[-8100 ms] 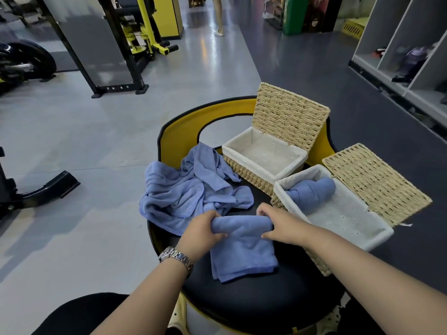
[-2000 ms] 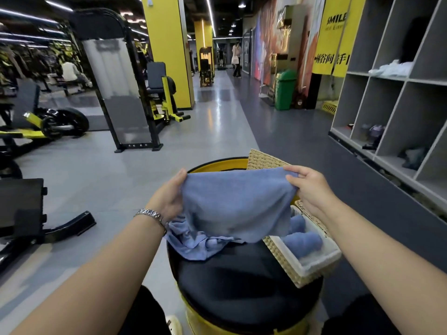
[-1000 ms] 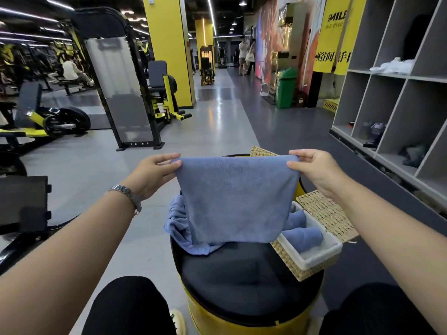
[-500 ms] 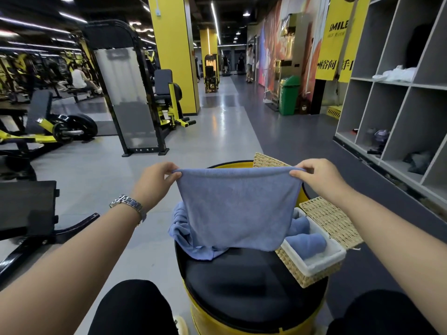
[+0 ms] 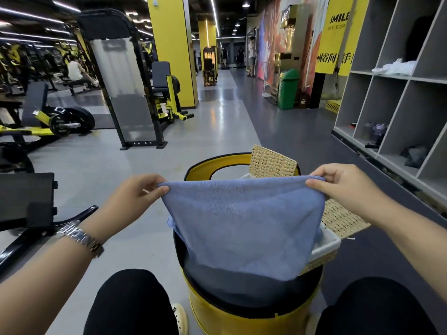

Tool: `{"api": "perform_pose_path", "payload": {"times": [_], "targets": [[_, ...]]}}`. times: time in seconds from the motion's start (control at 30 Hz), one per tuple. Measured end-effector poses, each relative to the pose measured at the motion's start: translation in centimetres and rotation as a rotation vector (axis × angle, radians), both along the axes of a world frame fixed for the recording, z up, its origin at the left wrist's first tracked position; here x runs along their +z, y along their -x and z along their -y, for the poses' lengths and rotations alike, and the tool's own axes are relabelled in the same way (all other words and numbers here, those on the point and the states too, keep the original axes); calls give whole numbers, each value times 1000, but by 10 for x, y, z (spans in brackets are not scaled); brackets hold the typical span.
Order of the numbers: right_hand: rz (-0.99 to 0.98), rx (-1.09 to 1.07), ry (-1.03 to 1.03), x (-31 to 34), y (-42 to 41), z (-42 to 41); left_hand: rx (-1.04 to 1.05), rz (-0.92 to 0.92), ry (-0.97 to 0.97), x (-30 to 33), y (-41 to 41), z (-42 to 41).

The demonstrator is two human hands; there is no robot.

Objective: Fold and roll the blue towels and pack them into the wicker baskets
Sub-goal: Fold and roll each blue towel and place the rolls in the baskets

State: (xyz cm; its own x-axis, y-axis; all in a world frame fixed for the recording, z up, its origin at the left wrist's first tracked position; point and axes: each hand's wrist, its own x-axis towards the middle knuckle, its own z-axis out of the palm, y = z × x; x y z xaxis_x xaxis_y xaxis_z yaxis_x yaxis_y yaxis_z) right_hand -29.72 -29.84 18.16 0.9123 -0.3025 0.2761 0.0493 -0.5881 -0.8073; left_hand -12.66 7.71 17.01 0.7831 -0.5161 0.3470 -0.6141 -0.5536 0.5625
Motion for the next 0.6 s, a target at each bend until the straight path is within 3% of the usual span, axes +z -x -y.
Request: {"api": "perform_pose_path", "payload": {"times": [0.2,0.4,0.6], "targets": [[-193,20,-97,-22,-24,13,-27,-110,-47,-30,-26,0],[-392,32,-165,-107,-94,32,18,-196,-173,-101,-86,26],[-451,-53,-141,-182,-178,53,67,-213,-314,-157,-149,61]]}}
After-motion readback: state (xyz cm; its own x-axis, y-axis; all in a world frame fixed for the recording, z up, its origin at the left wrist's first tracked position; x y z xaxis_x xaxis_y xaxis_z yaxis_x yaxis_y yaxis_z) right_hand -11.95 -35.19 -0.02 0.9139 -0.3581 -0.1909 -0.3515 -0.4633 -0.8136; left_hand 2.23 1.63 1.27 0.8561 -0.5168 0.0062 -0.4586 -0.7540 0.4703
